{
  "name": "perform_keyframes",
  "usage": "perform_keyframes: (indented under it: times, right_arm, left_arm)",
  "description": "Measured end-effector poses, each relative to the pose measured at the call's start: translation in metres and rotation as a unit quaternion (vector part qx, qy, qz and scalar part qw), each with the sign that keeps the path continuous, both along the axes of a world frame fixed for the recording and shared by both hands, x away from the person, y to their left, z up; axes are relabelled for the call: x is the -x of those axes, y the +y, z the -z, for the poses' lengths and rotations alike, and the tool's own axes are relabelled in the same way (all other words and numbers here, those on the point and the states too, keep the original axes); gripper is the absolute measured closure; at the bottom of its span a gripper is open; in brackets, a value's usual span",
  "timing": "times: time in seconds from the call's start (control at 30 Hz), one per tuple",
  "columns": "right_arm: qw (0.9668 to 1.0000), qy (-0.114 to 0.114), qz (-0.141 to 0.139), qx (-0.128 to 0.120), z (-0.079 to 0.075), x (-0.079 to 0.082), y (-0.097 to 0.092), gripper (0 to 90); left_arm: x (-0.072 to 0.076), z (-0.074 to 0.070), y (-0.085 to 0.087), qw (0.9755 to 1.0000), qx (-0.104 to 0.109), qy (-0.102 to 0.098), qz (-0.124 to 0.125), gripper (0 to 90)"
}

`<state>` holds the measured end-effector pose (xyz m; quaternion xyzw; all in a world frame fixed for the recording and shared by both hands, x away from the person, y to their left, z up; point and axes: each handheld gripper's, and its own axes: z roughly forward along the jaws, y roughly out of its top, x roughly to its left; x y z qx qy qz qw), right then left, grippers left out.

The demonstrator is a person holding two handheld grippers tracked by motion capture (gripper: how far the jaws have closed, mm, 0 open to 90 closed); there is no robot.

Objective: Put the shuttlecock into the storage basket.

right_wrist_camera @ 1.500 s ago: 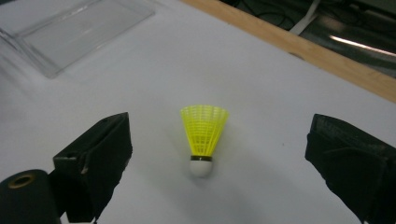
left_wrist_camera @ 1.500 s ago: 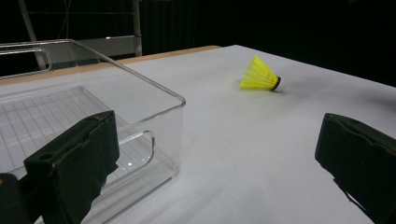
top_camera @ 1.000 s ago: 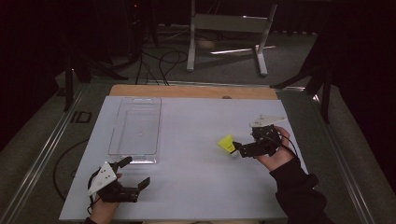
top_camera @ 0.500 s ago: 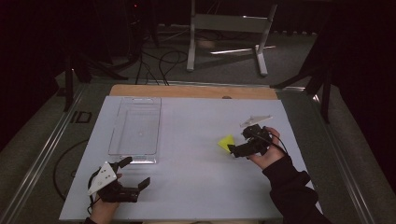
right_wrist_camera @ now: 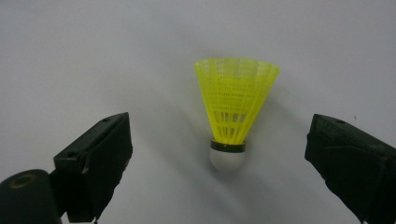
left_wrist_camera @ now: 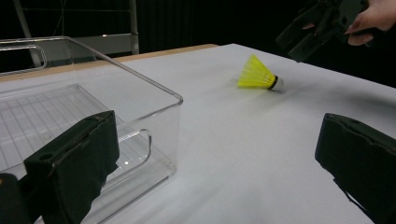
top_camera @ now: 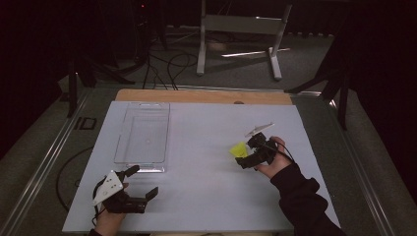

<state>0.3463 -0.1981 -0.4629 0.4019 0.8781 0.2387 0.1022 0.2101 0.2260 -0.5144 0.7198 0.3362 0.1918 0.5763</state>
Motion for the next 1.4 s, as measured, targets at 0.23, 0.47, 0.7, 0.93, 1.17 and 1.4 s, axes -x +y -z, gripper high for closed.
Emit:
perform_keyframes:
  times: [0.23,0.47,0.7,0.93,1.17,1.4]
  right_arm:
    - [0.9994,0.028,0.001,0.018,0.011,-0.007,0.003,8.2]
    - [0.9966,0.074,0.017,0.032,0.022,-0.014,0.002,9.5]
    - [0.9935,0.102,0.027,0.042,0.026,-0.02,0.002,15.8]
    - [0.9903,0.121,0.025,0.064,0.031,-0.024,0.005,22.3]
    - [0.9869,0.131,0.029,0.089,0.033,-0.029,0.009,31.3]
    - [0.9828,0.144,0.032,0.111,0.039,-0.033,0.012,49.7]
  left_arm:
    - [0.0,0.0,0.0,1.0,0.0,0.001,0.0,0.5]
    - [0.0,0.0,0.0,1.0,0.0,0.001,0.0,0.5]
    - [0.0,0.0,0.0,1.0,-0.001,0.001,0.0,0.5]
    - [0.0,0.0,0.0,1.0,-0.001,0.002,0.001,0.5]
    - [0.0,0.0,0.0,1.0,-0.001,0.002,0.001,0.5]
    - [0.0,0.0,0.0,1.0,-0.002,0.002,0.001,0.5]
